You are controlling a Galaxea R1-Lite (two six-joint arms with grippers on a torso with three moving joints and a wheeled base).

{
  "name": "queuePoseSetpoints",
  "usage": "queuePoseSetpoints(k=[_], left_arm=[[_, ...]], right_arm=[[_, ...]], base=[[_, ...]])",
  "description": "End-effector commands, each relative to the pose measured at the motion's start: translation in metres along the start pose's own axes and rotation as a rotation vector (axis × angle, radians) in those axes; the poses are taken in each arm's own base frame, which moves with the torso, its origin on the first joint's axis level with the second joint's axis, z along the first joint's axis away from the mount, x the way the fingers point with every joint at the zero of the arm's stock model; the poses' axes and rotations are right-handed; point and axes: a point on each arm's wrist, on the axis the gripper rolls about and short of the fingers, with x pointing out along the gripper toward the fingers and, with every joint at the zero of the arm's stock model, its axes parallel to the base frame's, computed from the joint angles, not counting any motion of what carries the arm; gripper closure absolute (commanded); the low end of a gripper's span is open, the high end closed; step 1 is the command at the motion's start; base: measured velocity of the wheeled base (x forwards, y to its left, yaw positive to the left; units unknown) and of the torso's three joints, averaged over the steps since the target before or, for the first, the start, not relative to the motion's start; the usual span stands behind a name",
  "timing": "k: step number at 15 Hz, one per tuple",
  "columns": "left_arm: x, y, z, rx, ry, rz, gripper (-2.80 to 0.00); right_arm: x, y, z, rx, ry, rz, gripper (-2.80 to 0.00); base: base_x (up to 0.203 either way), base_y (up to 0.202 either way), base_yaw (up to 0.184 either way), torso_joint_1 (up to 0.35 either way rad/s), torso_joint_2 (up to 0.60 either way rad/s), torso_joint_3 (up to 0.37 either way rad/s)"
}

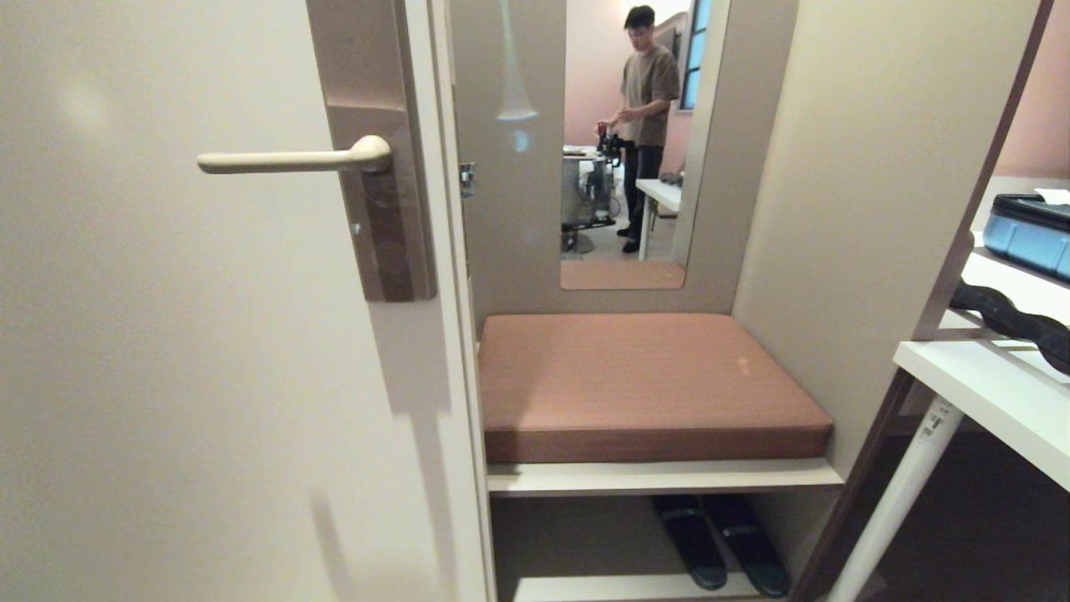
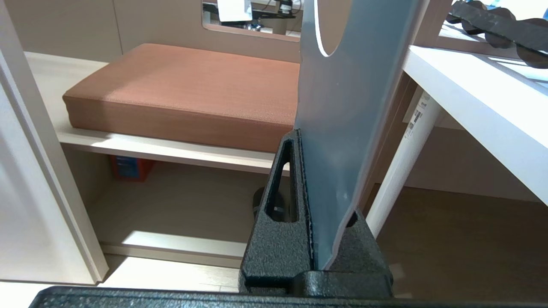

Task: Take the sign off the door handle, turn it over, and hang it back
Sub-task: Hand it to the other hand

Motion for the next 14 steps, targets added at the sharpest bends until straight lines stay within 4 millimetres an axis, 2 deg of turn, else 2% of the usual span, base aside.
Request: queuePoseSetpoints(k=[1,14], left_arm=[[0.0001,0.0,0.0,-0.001,0.001,0.002,0.0],[0.0001,0.0,0.0,0.002,0.001,0.002,0.0]], right_arm=[[0.0,0.0,0.0,-0.001,0.0,0.001,0.0],[0.0,0.0,0.0,-0.007,0.0,0.0,0.0]], base=[[0.0,0.0,0.0,0.0,0.0,0.0],[0.0,0.0,0.0,0.0,0.0,0.0]])
